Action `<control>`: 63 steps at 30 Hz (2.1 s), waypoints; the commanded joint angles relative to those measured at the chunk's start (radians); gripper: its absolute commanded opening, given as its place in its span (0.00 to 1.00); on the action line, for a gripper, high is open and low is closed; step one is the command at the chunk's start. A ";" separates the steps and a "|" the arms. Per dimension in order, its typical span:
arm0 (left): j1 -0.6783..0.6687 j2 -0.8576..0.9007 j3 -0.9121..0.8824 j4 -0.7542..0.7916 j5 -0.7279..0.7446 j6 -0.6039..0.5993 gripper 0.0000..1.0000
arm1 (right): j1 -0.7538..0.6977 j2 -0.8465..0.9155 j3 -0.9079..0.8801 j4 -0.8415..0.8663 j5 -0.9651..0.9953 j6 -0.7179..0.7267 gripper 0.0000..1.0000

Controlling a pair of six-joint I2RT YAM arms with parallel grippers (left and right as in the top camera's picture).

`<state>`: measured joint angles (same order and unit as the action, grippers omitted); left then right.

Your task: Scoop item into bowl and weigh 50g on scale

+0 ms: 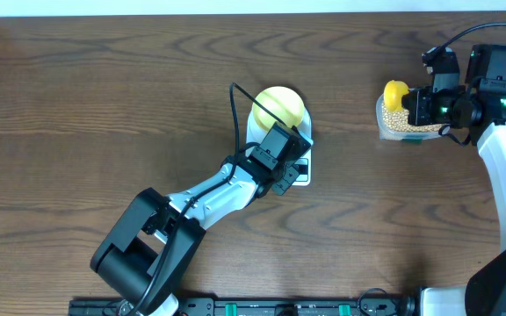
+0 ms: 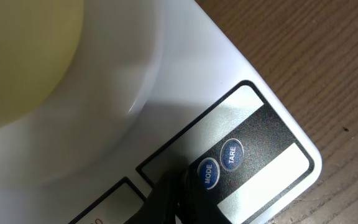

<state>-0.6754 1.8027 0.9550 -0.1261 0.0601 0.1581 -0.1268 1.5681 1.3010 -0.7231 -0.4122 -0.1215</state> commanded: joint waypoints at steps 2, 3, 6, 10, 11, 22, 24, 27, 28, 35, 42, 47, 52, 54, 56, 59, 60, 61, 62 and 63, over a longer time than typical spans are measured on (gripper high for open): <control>0.008 0.107 -0.067 -0.057 -0.073 0.007 0.07 | 0.003 -0.010 0.011 -0.002 -0.005 -0.015 0.01; 0.008 0.107 -0.069 -0.057 -0.073 0.010 0.08 | 0.003 -0.010 0.011 -0.002 -0.005 -0.015 0.01; 0.007 0.121 -0.069 -0.056 -0.072 0.014 0.08 | 0.003 -0.010 0.011 -0.003 -0.005 -0.015 0.01; 0.007 0.139 -0.069 -0.056 -0.073 0.015 0.08 | 0.003 -0.010 0.011 -0.002 -0.005 -0.015 0.01; 0.008 0.141 -0.069 -0.056 -0.073 0.016 0.08 | 0.003 -0.010 0.011 -0.002 -0.005 -0.015 0.01; 0.008 0.141 -0.069 -0.088 -0.122 0.060 0.08 | 0.003 -0.010 0.011 -0.002 -0.005 -0.015 0.01; 0.007 0.141 -0.069 -0.094 -0.122 0.060 0.08 | 0.003 -0.010 0.011 -0.002 -0.005 -0.015 0.01; 0.007 0.141 -0.069 -0.095 -0.125 0.060 0.08 | 0.003 -0.010 0.011 -0.002 -0.005 -0.015 0.01; 0.007 0.141 -0.069 -0.098 -0.125 0.070 0.08 | 0.003 -0.010 0.011 -0.002 -0.005 -0.015 0.01; 0.003 0.141 -0.069 -0.112 -0.125 0.097 0.08 | 0.003 -0.010 0.011 -0.002 -0.005 -0.015 0.01; -0.013 0.140 -0.068 -0.105 -0.121 0.119 0.07 | 0.003 -0.010 0.011 -0.002 -0.005 -0.015 0.01; -0.013 0.138 -0.067 -0.095 -0.093 0.123 0.08 | 0.003 -0.010 0.011 -0.002 -0.005 -0.015 0.01; -0.013 0.131 -0.067 -0.059 -0.046 0.149 0.07 | 0.004 -0.010 0.011 -0.003 -0.005 -0.015 0.01; -0.013 0.131 -0.067 -0.055 -0.045 0.156 0.07 | 0.004 -0.010 0.011 -0.004 -0.005 -0.015 0.01; -0.013 0.131 -0.067 -0.055 -0.045 0.156 0.08 | 0.004 -0.010 0.011 -0.007 -0.005 -0.015 0.01; -0.013 0.131 -0.067 -0.055 -0.043 0.156 0.07 | 0.004 -0.010 0.011 -0.009 -0.005 -0.015 0.01; -0.013 0.131 -0.067 -0.055 -0.042 0.156 0.07 | 0.003 -0.010 0.011 -0.009 -0.005 -0.015 0.01; -0.013 0.131 -0.067 -0.055 -0.041 0.155 0.08 | 0.003 -0.010 0.011 -0.009 -0.005 -0.015 0.01; -0.013 0.130 -0.067 -0.055 -0.041 0.155 0.07 | 0.004 -0.010 0.011 -0.009 -0.005 -0.015 0.01; -0.013 0.129 -0.067 -0.055 -0.040 0.155 0.07 | 0.003 -0.010 0.011 -0.010 -0.005 -0.015 0.01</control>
<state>-0.6975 1.8168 0.9684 -0.1413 -0.0040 0.2966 -0.1268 1.5681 1.3010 -0.7326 -0.4122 -0.1215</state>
